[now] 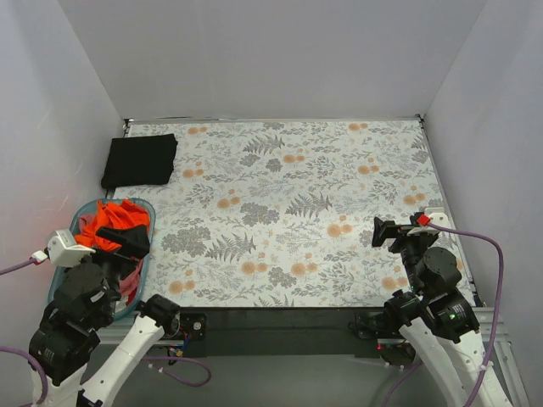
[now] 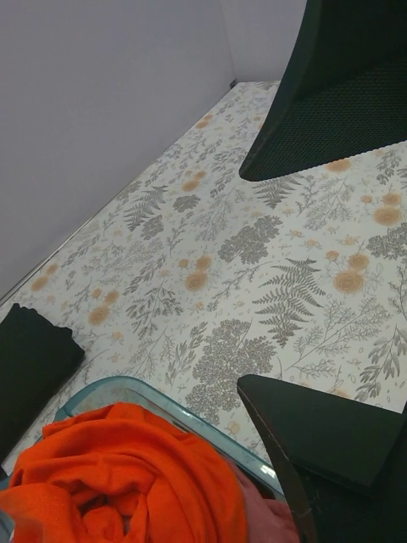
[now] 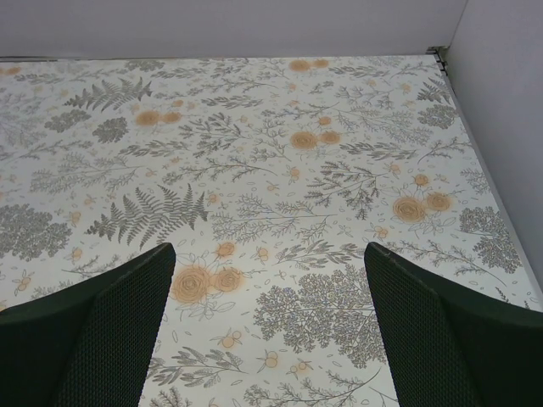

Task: Fold and stack the t-shirts
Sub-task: Grab the tshirt from the pile

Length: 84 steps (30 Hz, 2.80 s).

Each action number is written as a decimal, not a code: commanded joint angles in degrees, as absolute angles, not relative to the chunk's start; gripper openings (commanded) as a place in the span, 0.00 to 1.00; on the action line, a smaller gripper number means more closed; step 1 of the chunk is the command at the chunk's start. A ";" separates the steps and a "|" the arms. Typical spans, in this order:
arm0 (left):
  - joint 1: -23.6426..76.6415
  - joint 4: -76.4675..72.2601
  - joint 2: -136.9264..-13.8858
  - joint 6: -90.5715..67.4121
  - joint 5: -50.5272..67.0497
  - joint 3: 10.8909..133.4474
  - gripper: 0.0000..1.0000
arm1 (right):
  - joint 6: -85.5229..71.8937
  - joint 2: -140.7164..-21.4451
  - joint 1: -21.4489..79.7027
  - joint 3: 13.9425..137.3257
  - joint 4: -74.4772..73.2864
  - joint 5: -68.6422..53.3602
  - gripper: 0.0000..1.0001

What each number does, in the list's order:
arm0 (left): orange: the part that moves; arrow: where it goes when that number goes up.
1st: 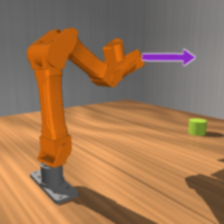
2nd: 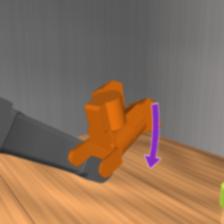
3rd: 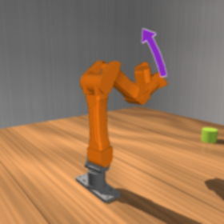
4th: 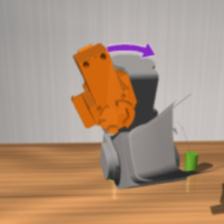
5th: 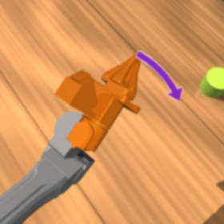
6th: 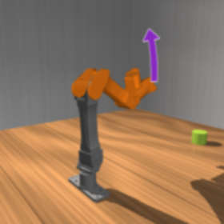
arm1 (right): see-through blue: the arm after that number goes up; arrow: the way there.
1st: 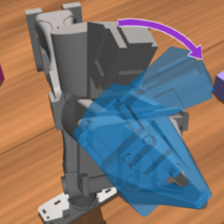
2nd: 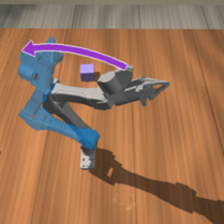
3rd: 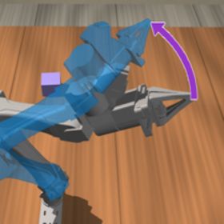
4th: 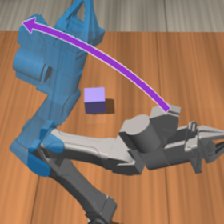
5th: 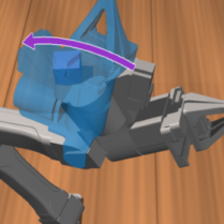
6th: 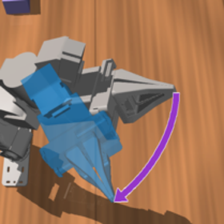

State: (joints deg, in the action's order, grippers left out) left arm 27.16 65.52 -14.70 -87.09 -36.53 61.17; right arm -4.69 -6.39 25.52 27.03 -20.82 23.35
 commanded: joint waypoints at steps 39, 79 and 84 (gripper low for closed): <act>5.72 47.28 -62.84 -73.48 -35.93 61.61 0.98 | -3.87 -3.60 25.49 27.95 -17.75 17.84 0.99; 7.18 21.80 -66.97 -54.15 -42.37 69.06 0.00 | -3.08 -9.49 25.49 28.56 -18.19 14.24 0.99; 25.02 16.62 -73.28 -46.17 -42.45 76.10 0.00 | -2.99 -8.53 25.58 29.53 -18.19 16.25 0.98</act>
State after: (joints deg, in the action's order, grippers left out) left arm 18.37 20.93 -70.37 -53.52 -42.96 72.69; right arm -4.01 -9.08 25.52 27.03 -20.40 14.09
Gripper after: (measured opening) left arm 0.054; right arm 0.984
